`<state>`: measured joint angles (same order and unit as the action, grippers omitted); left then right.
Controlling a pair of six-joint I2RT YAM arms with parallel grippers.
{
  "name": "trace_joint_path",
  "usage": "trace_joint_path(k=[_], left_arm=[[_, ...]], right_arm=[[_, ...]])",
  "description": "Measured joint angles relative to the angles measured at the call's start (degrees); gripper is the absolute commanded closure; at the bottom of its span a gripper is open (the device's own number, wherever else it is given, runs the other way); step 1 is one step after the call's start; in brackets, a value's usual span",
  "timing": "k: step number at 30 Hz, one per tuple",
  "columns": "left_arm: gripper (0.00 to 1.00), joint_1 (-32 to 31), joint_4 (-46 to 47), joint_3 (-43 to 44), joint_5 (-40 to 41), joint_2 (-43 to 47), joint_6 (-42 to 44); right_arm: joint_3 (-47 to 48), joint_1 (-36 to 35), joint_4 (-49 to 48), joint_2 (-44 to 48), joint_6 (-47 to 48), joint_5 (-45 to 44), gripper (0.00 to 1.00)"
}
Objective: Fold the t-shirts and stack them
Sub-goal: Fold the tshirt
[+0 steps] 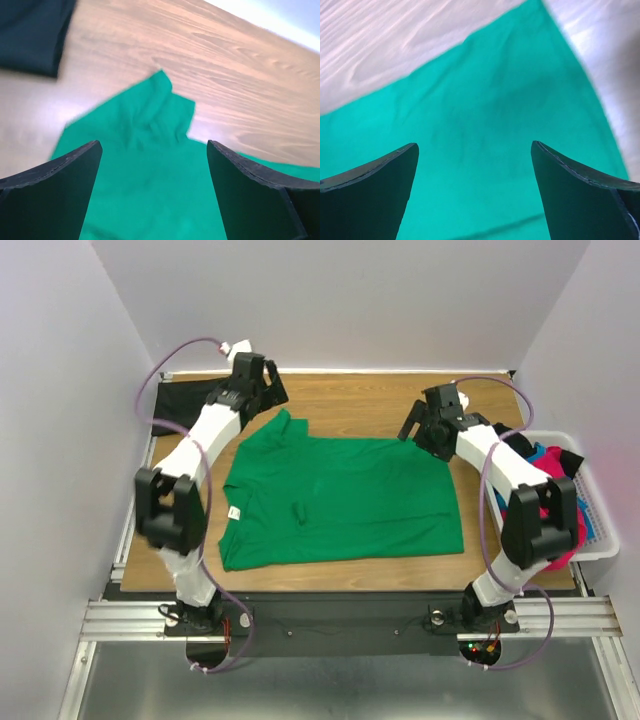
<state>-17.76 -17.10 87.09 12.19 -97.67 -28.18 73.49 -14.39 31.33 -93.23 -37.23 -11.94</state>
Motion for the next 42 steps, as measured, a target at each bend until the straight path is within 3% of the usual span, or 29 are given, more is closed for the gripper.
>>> trace_joint_path(k=[3,7,8,11,13,20,25,30,31,34,35,40,42], left_arm=[[0.05,0.83,-1.27,13.33,-3.74,-14.58,9.75],[0.18,1.01,-6.16,35.06,-5.53,-32.76,18.58],[0.24,1.05,-6.8,39.21,-5.73,-36.35,19.96],[0.25,1.25,-9.07,46.07,-7.04,-44.22,22.82],[0.25,1.38,-10.51,45.64,-7.45,-45.88,23.67],[0.41,2.16,-11.04,44.37,-7.1,-48.76,23.37],[0.42,2.49,-10.45,45.92,-6.56,-49.9,22.67],[0.58,2.49,-9.38,45.9,-6.38,-50.23,22.05],[0.69,2.49,-9.2,45.9,-6.32,-50.25,21.99],[0.87,2.49,-8.68,45.9,-6.54,-50.29,21.86],[1.0,2.49,-8.57,45.9,-6.86,-50.29,21.77],[1.0,2.73,-7.96,45.9,-9.16,-50.29,21.53],[1.0,2.75,-7.76,45.9,-9.92,-50.29,21.53]], right_arm=[[3.98,2.27,0.24,-5.16,1.7,-0.59,0.0],[5.68,4.17,0.37,-7.15,3.61,-1.62,0.0],[5.79,4.31,0.48,-7.17,3.96,-1.84,0.0],[5.88,4.63,0.74,-7.28,4.92,-2.47,0.0],[5.88,4.63,0.83,-7.45,5.44,-2.78,0.0],[5.88,4.68,0.9,-9.07,6.21,-3.1,0.0],[5.88,4.68,1.11,-10.49,6.21,-3.08,0.0],[6.97,4.68,1.49,-12.07,6.43,-3.26,0.0],[7.74,4.68,1.42,-12.79,6.45,-3.39,0.0],[10.27,4.68,1.64,-15.06,6.84,-4.35,0.0],[11.72,4.68,1.66,-16.35,7.06,-4.85,0.02],[17.9,4.98,1.44,-22.58,7.89,-7.87,0.03],[20.22,5.29,1.46,-25.14,8.31,-8.74,0.08]])
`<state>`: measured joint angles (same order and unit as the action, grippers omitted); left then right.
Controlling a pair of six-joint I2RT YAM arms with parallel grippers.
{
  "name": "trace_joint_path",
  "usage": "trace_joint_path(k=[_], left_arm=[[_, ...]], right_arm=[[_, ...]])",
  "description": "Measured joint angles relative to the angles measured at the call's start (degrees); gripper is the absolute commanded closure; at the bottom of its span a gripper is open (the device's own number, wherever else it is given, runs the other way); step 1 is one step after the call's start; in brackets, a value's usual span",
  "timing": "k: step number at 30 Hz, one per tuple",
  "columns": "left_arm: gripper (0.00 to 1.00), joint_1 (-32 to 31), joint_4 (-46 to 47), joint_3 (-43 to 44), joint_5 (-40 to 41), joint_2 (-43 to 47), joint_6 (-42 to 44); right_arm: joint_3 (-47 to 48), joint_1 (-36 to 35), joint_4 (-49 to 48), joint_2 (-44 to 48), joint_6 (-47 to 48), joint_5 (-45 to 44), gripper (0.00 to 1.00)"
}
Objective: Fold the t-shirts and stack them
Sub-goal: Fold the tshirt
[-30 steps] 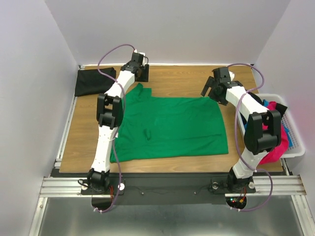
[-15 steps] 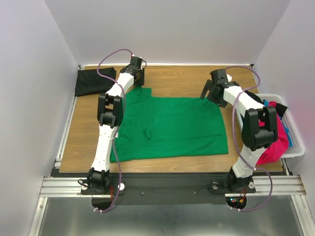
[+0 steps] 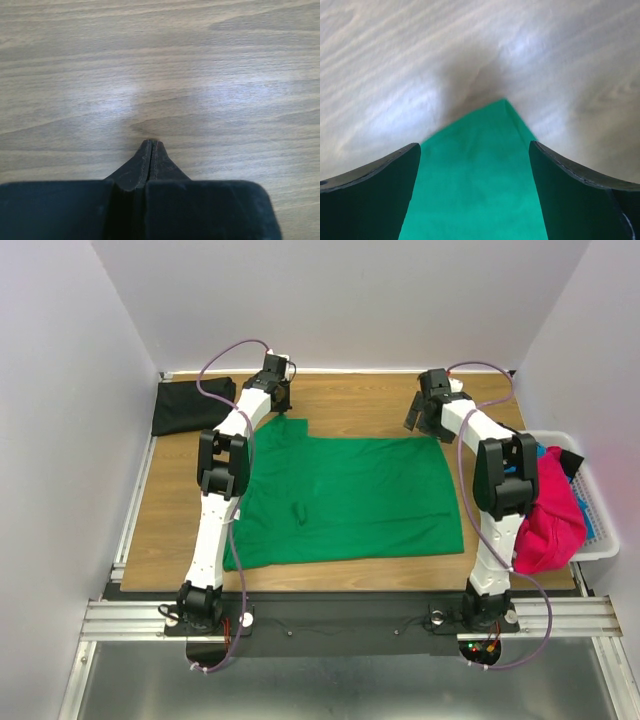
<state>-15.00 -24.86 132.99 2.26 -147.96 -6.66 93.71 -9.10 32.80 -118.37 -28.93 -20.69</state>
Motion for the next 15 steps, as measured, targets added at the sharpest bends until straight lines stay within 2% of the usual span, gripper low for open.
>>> trace_joint_path(k=[6,12,14,15], left_arm=[[1.0,0.0,2.82,-1.75,-1.86,0.39,0.28],[1.0,0.0,4.7,-5.42,-3.23,2.36,0.5],[1.0,0.0,5.18,-6.67,-3.87,3.13,0.61],[1.0,0.0,5.38,-7.3,-4.39,3.45,0.66]], right_arm=[[3.1,1.7,-0.15,-4.87,0.59,-0.81,0.14],[4.0,2.64,-0.39,-7.52,1.07,-0.55,0.37],[4.2,2.67,-0.61,-7.69,1.16,-0.46,0.53],[4.2,2.67,-0.76,-7.69,1.22,-0.33,0.57]])
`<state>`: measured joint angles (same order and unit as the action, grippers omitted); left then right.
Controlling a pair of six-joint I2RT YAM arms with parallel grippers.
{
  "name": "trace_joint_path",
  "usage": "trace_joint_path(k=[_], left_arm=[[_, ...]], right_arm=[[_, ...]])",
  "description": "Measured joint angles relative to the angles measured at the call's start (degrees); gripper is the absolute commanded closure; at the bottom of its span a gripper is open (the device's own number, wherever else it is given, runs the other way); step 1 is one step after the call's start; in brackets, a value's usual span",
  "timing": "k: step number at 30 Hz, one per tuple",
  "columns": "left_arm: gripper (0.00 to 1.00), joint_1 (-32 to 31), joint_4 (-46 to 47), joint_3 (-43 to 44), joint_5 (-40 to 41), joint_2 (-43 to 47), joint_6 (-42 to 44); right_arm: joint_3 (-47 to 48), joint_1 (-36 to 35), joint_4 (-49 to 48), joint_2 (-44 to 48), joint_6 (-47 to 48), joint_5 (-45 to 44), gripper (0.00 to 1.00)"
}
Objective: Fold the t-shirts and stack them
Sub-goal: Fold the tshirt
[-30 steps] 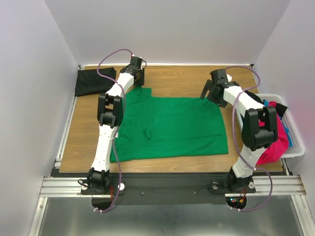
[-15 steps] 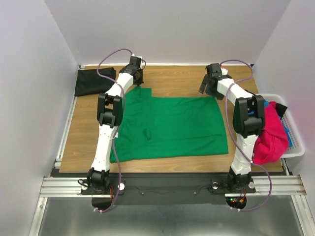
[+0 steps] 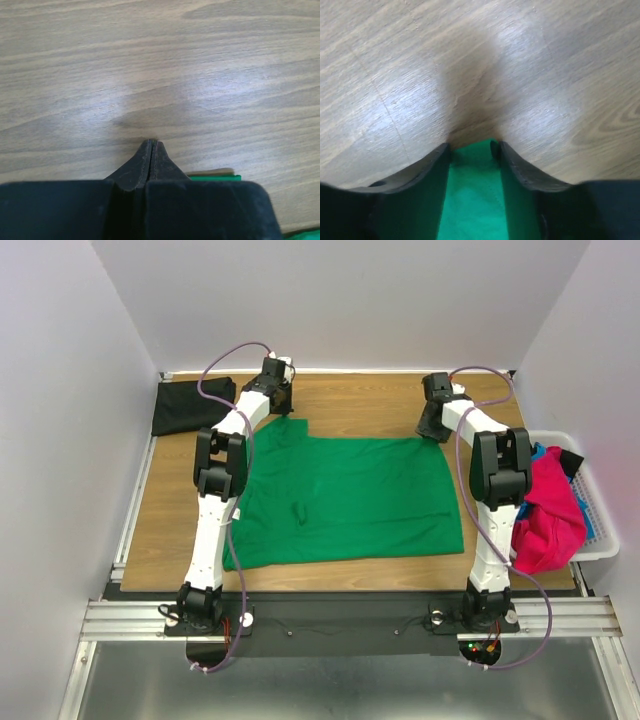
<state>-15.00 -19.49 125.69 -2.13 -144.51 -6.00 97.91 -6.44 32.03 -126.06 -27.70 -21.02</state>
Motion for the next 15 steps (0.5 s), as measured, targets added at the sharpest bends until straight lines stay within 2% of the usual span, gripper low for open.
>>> trace_joint_path(k=[2,5,12,15], left_arm=[[1.0,0.0,0.17,-0.39,-0.5,0.22,0.07],[1.0,0.0,0.35,-0.48,-1.16,0.26,0.13],[1.0,-0.02,1.51,-3.45,-2.69,1.86,0.13],[1.0,-0.02,2.08,-5.14,-2.99,2.82,0.09]], right_arm=[[0.0,-0.02,-0.24,-0.09,0.44,0.04,0.64],[0.0,-0.22,-0.87,-0.22,1.01,0.04,0.64],[0.0,-0.42,-2.23,-0.46,3.43,0.04,0.88],[-0.15,-0.39,-2.69,-0.46,4.17,0.02,0.94]])
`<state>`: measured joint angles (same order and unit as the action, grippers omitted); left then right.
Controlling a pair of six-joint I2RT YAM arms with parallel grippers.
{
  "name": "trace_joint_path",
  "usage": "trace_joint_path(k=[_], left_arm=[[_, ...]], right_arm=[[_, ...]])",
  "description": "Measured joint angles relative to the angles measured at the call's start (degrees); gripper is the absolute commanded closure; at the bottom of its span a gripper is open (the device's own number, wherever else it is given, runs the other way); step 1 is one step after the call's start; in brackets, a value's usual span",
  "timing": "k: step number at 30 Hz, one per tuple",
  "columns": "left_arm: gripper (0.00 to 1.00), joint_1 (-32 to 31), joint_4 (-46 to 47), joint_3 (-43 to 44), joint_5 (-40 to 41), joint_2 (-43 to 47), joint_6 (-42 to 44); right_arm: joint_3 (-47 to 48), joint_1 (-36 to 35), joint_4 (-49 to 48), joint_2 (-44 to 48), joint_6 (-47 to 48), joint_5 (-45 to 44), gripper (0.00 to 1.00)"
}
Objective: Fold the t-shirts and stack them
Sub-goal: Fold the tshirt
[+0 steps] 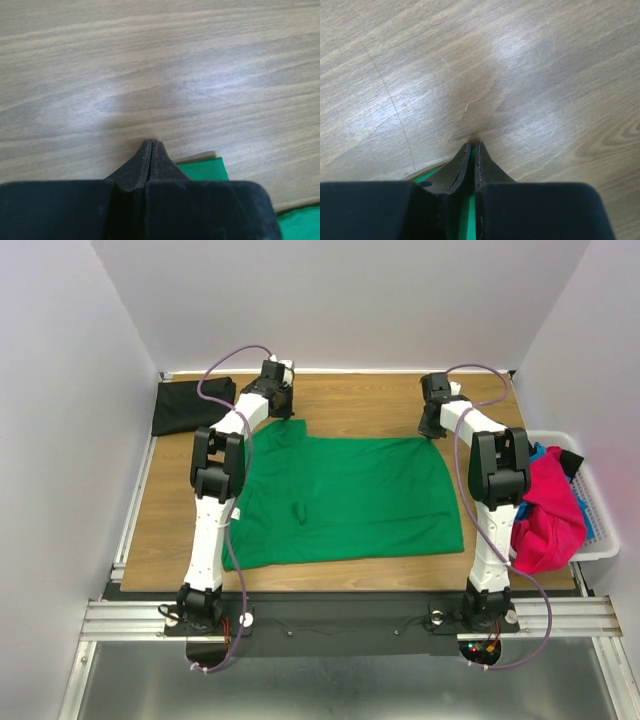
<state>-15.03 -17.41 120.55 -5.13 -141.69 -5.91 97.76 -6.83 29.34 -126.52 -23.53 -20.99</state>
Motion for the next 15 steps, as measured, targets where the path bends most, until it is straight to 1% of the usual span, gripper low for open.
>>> trace_joint_path(k=[2,3,9,12,15], left_arm=[[1.0,0.0,0.35,-2.05,-0.48,1.33,-0.2],[1.0,0.0,0.79,-3.45,-0.68,2.19,-0.37],[1.0,-0.07,3.04,-13.22,-0.9,9.25,-1.9],[1.0,-0.31,6.36,-21.73,-0.87,15.58,-2.86],[1.0,-0.39,8.66,-28.41,-0.85,21.46,-3.93]], right_arm=[[-0.59,0.0,-0.7,0.22,0.48,0.09,0.96],[-1.27,0.0,-1.36,0.59,0.83,0.33,0.99],[-6.64,0.02,-3.89,3.93,1.75,2.01,1.0],[-9.81,0.02,-4.22,6.32,1.73,3.21,0.99],[-13.44,0.0,-4.46,9.81,1.66,4.35,1.0]])
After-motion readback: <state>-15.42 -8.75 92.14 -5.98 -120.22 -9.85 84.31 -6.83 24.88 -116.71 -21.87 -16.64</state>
